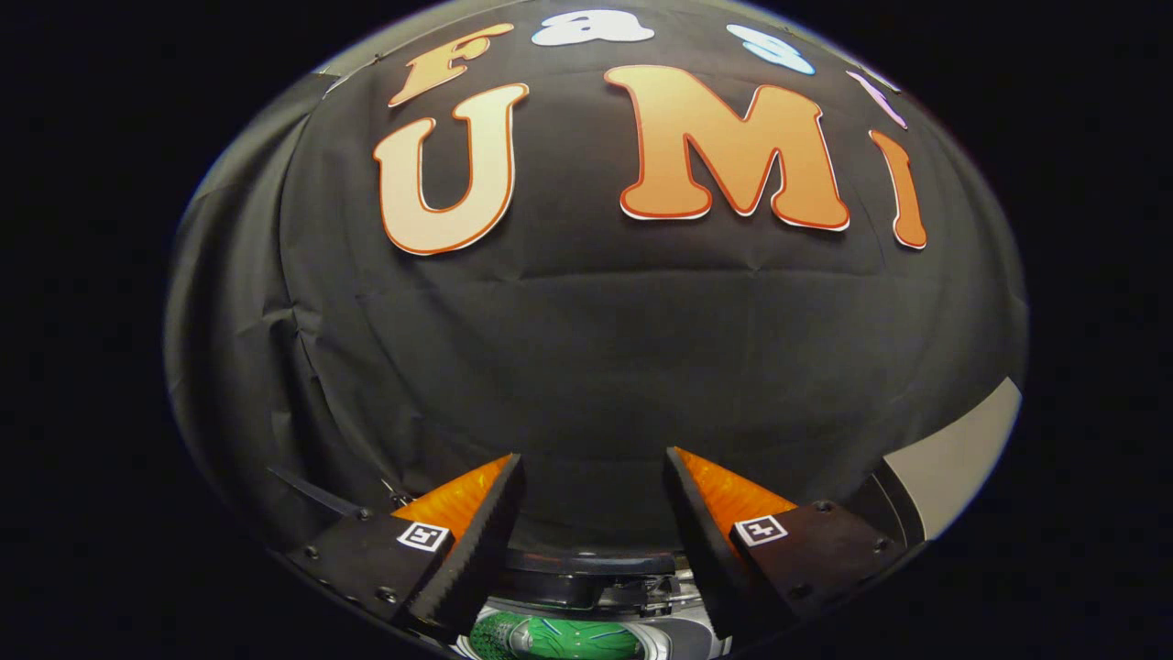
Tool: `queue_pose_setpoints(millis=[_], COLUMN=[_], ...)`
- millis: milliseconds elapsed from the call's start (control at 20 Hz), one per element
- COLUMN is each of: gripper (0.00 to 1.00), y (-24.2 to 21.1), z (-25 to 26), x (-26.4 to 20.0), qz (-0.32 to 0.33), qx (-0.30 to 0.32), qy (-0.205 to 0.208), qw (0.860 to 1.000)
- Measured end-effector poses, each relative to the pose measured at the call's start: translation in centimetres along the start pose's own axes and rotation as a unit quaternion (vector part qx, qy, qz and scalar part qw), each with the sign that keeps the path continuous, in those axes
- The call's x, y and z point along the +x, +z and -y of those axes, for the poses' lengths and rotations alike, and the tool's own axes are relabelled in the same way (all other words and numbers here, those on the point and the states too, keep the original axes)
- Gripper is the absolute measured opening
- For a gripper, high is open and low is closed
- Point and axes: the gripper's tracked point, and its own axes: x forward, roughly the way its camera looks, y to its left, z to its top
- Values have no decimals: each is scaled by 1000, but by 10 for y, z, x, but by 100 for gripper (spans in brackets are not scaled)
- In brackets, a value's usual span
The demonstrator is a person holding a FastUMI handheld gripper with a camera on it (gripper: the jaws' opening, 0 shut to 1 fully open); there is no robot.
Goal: Put the clothes into the washing machine and then close the washing machine lid.
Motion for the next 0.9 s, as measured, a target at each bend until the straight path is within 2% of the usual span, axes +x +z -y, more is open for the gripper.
queue_pose_setpoints(millis=[400, 900], gripper=[97, 97], y=[-17, -37], z=[-6, -8], x=[-46, -81], qz=[26, 58], qx=[-7, -11], qy=[8, 9], qw=[1000, 998])
